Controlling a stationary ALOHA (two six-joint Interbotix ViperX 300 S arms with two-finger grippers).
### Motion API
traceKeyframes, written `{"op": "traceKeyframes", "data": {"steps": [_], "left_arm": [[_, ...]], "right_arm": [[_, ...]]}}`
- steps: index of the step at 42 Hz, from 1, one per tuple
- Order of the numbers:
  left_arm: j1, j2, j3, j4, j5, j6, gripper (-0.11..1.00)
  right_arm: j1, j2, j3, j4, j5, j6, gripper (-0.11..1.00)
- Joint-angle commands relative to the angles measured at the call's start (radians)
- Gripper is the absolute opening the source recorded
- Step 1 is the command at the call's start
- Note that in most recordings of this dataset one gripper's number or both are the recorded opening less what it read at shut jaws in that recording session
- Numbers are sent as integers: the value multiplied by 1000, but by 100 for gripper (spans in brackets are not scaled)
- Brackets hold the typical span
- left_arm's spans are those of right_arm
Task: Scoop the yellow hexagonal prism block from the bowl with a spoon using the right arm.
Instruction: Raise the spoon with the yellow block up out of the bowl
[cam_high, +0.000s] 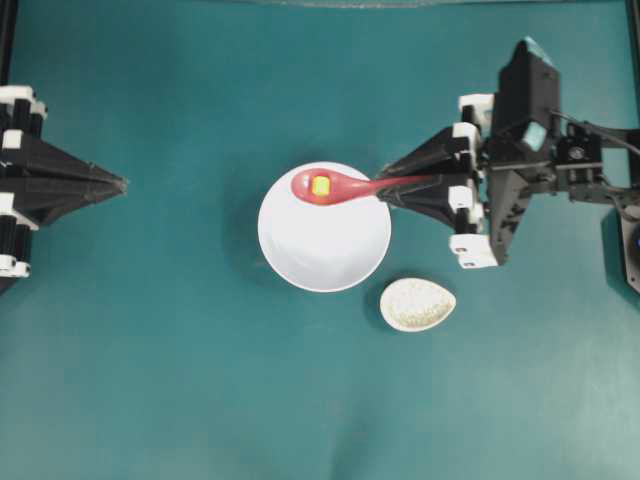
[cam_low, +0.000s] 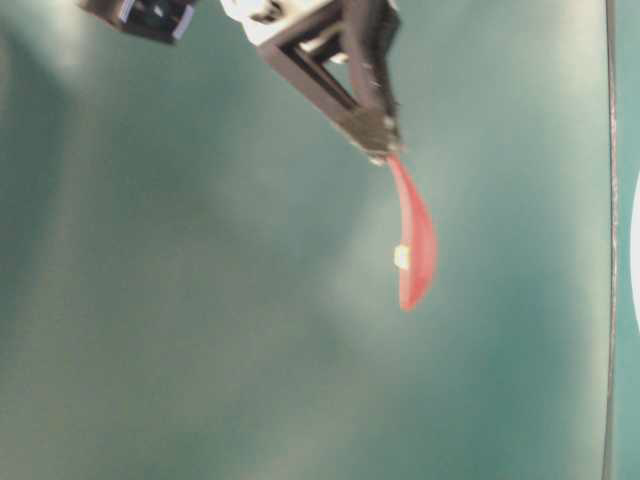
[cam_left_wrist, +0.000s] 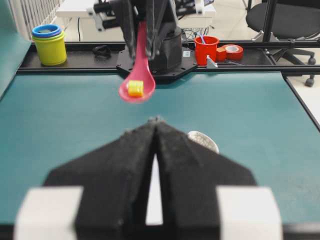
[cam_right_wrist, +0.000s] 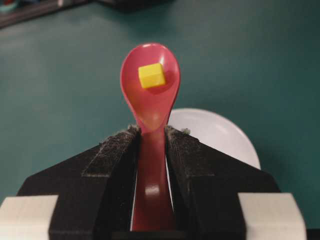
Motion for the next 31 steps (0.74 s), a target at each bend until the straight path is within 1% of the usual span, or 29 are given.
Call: {"op": "traceKeyframes", "data": {"steps": [1,31], "left_arm": [[0,5,-21,3,-5,0,0],[0,2,-23,2,-8,-14,0]], "right_arm": [[2,-25,-14,0,-9,2,24],[2,-21,-18,0,-9,5,24]]}}
